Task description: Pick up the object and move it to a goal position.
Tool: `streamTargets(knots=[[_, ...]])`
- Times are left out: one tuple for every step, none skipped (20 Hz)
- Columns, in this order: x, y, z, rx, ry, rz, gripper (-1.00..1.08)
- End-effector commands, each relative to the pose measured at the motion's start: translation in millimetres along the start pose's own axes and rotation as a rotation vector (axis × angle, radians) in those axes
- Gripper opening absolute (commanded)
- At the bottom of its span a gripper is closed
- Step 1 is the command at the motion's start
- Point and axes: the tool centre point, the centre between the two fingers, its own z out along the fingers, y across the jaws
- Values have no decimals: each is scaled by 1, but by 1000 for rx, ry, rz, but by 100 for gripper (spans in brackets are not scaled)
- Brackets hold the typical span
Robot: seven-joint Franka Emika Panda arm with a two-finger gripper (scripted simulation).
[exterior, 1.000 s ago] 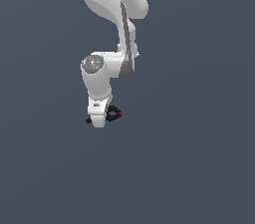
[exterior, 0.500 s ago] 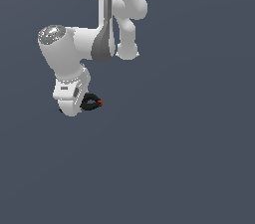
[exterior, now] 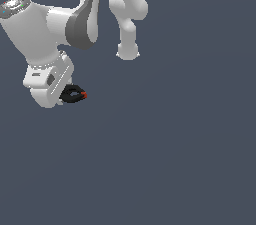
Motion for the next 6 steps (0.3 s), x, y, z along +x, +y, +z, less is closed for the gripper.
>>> streamTargets(knots=[[-6,1,-8,-1,0,-1,-100],[-8,2,-9,0,-1,-1,-100],[-9,2,-10,0,-1,-1,-100],[-9,3,-11,0,-1,-1,-100],[-9,3,-11,0,-1,-1,-100],[-9,3,-10,0,-1,-1,-100]])
